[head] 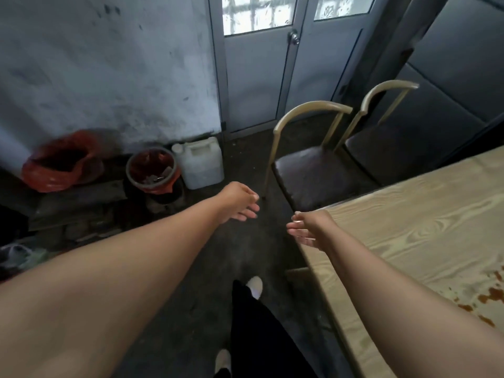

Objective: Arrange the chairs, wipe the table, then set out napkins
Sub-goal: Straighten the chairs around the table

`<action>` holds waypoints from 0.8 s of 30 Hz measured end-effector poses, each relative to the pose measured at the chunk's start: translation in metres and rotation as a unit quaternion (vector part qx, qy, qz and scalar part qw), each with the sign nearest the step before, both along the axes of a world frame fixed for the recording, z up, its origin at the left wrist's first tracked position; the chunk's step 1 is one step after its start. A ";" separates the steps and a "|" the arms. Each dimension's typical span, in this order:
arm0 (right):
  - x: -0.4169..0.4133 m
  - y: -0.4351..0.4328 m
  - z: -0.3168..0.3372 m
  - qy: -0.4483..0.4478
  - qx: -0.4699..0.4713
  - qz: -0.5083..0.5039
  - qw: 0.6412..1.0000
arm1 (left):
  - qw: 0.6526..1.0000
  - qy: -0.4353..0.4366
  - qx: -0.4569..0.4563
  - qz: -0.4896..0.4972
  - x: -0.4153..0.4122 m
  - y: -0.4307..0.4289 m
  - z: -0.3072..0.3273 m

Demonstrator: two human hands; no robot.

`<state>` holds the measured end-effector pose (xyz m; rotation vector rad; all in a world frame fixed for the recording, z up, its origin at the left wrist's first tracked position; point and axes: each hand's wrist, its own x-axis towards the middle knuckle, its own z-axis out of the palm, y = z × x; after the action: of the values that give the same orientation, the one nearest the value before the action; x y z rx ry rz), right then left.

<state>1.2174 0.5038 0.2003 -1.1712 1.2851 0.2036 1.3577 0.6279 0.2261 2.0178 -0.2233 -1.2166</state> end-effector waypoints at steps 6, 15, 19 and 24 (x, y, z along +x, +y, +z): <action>0.085 -0.064 -0.001 -0.001 0.012 -0.051 0.999 | 1.000 -0.002 0.012 -0.029 0.081 -0.068 0.000; 0.192 -0.157 0.005 0.013 0.036 -0.096 0.995 | 0.997 -0.018 0.040 -0.058 0.196 -0.168 0.002; 0.224 -0.197 0.003 0.010 0.061 -0.141 0.988 | 0.993 -0.022 0.051 -0.103 0.237 -0.215 -0.002; 0.262 -0.250 -0.001 -0.003 0.049 -0.225 0.973 | 0.983 -0.022 0.044 -0.179 0.288 -0.282 -0.004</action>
<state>1.4796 0.2535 0.1993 -0.7696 1.4823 -0.0702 1.6452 0.3455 0.2220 2.1437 -0.5827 -1.4217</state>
